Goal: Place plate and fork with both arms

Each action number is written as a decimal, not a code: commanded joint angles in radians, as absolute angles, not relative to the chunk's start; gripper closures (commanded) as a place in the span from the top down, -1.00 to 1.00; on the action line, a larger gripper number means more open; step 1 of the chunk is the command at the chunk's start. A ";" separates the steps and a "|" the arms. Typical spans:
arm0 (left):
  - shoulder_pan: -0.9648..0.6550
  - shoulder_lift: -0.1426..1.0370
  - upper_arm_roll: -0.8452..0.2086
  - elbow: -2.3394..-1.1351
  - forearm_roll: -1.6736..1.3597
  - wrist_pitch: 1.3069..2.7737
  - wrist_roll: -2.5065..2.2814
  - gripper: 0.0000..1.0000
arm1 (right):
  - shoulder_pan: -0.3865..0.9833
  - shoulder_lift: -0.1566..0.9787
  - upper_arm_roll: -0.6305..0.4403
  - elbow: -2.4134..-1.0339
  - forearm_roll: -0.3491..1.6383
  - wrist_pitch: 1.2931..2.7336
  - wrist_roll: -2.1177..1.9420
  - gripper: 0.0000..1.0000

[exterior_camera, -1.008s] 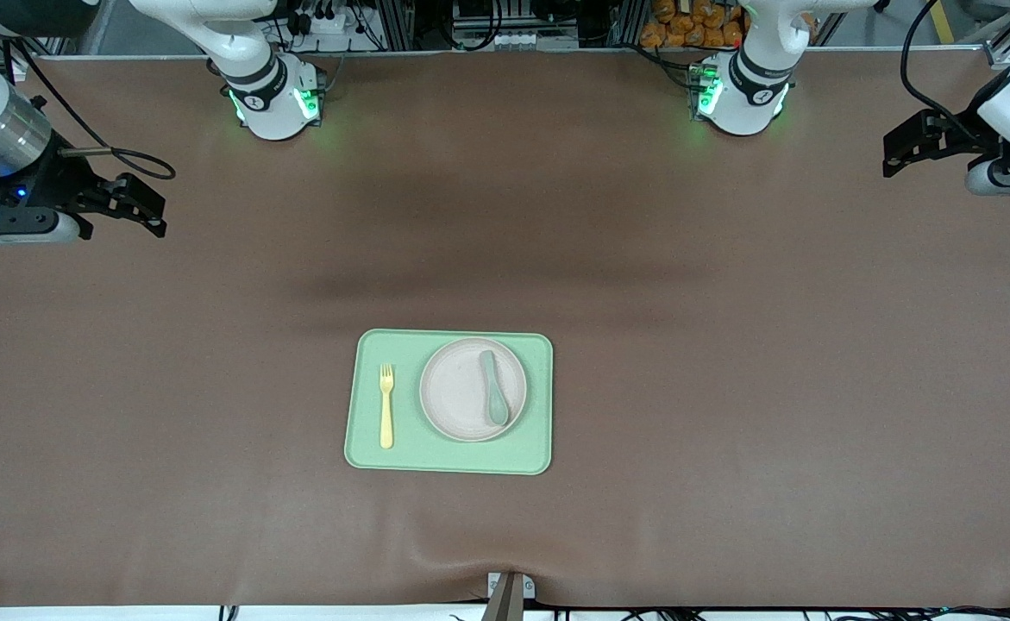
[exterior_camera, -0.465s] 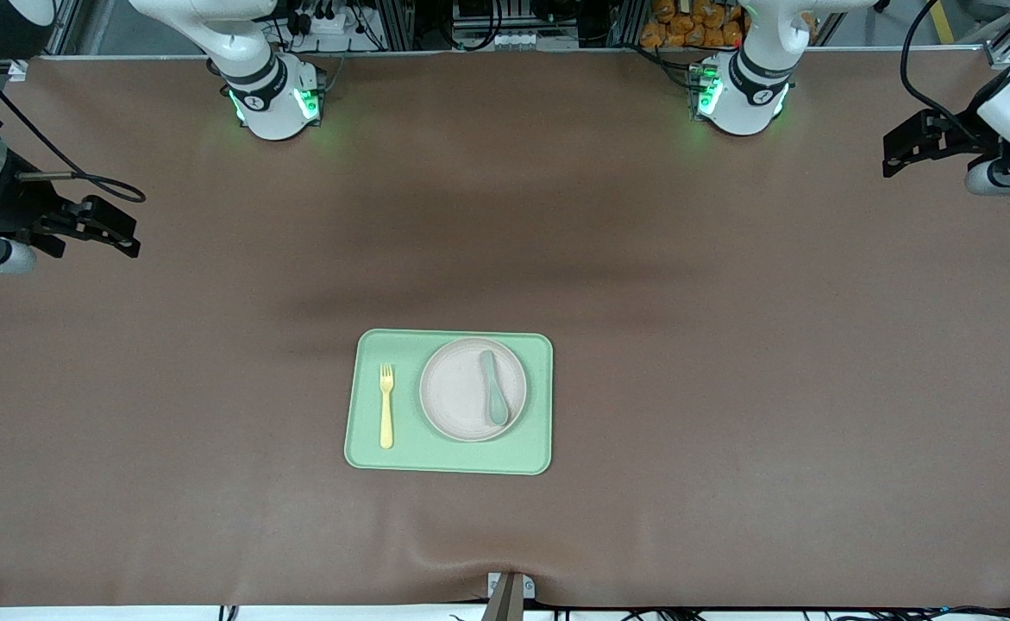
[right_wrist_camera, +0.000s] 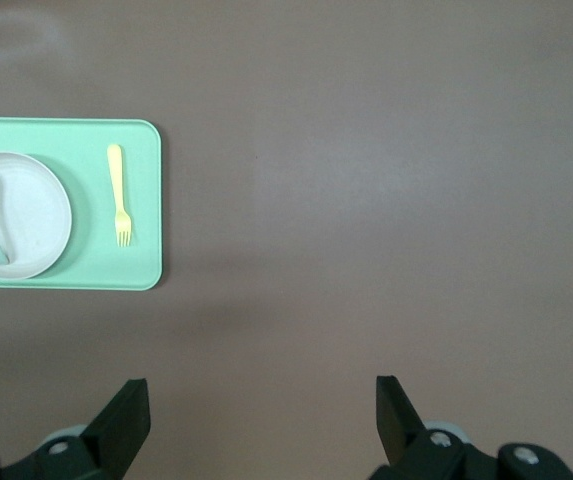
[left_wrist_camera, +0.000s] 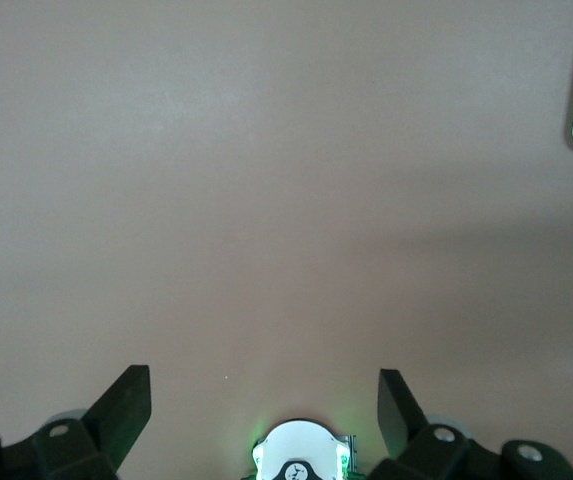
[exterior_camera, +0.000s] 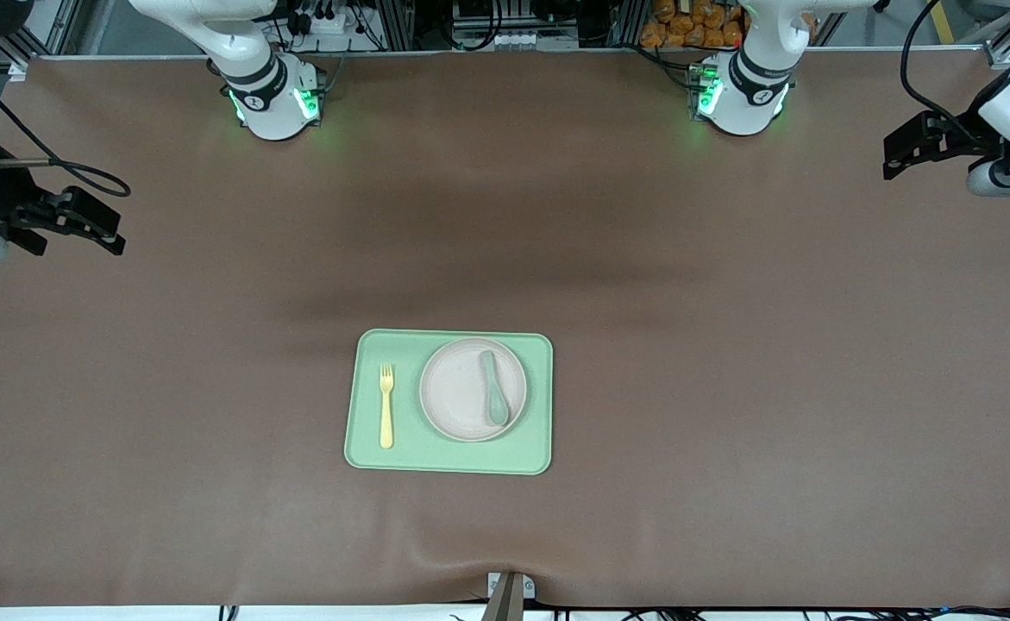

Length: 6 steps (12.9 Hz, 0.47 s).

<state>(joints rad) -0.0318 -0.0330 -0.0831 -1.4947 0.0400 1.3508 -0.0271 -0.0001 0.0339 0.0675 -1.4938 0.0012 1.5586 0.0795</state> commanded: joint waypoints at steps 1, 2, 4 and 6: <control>-0.028 -0.029 -0.087 -1.488 0.025 1.364 -0.037 1.00 | 0.017 0.031 0.057 -1.494 0.008 1.529 0.084 1.00; -0.028 -0.031 -0.086 -1.488 0.025 1.364 -0.037 1.00 | 0.011 0.005 0.057 -1.534 0.008 1.551 0.084 1.00; -0.026 -0.035 -0.081 -1.486 0.026 1.364 -0.049 1.00 | 0.008 -0.023 0.055 -1.577 0.006 1.577 0.083 1.00; -0.026 -0.038 -0.081 -1.483 0.026 1.364 -0.098 1.00 | 0.006 -0.023 0.057 -1.577 0.006 1.575 0.083 1.00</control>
